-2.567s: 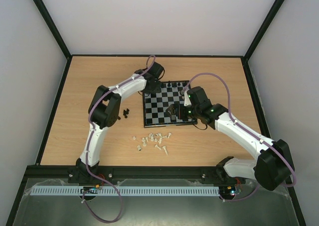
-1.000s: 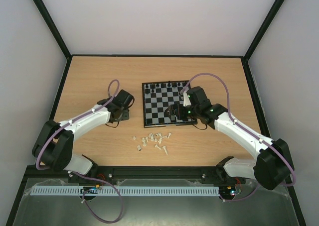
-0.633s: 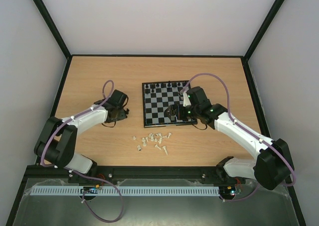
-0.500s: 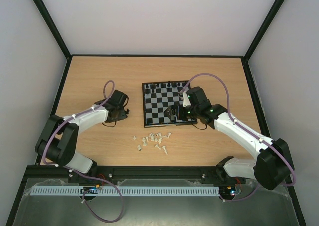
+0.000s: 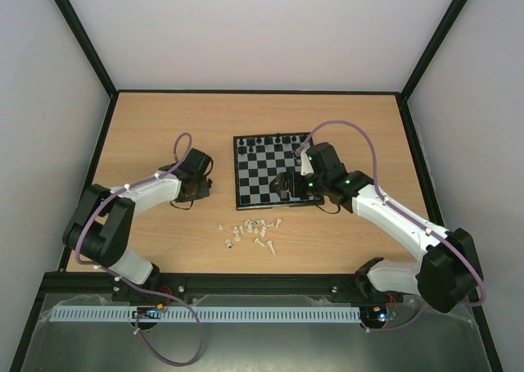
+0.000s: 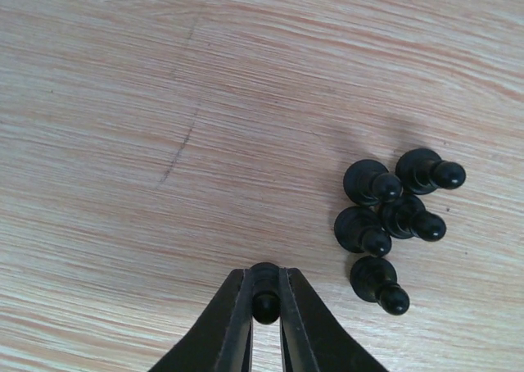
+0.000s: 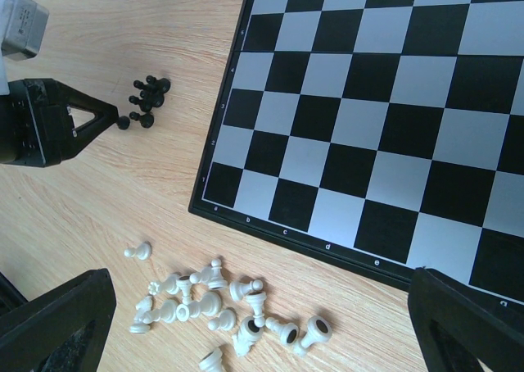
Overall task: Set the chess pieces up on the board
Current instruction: Pick up the chess piece at the center of the board, then place the chess piece on the chessboard.
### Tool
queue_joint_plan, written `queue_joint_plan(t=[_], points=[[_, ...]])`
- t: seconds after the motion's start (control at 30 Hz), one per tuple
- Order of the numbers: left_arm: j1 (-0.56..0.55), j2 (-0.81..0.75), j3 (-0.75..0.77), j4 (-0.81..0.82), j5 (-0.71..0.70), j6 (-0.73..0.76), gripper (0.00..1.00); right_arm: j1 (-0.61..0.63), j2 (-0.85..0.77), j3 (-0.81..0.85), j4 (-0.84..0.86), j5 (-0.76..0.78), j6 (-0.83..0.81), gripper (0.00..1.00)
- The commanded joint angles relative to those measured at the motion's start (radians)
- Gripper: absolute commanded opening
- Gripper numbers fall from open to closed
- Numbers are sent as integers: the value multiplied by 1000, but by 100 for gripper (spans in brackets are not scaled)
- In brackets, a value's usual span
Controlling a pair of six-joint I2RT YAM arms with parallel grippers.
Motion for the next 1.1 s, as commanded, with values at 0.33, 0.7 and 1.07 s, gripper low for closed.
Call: queue_joint_plan(t=[0.33,0.7,1.07], points=[[-53,-67,157,-138,-9,38,3,5,11,-13,0,-5,-10,99],[-217,281,687,-270,41,134,3,5,-22,-12,-16,56,-9,99],[-244,618,1009,-281,77,167,3,6,-20,-13,-17,57,-9,99]])
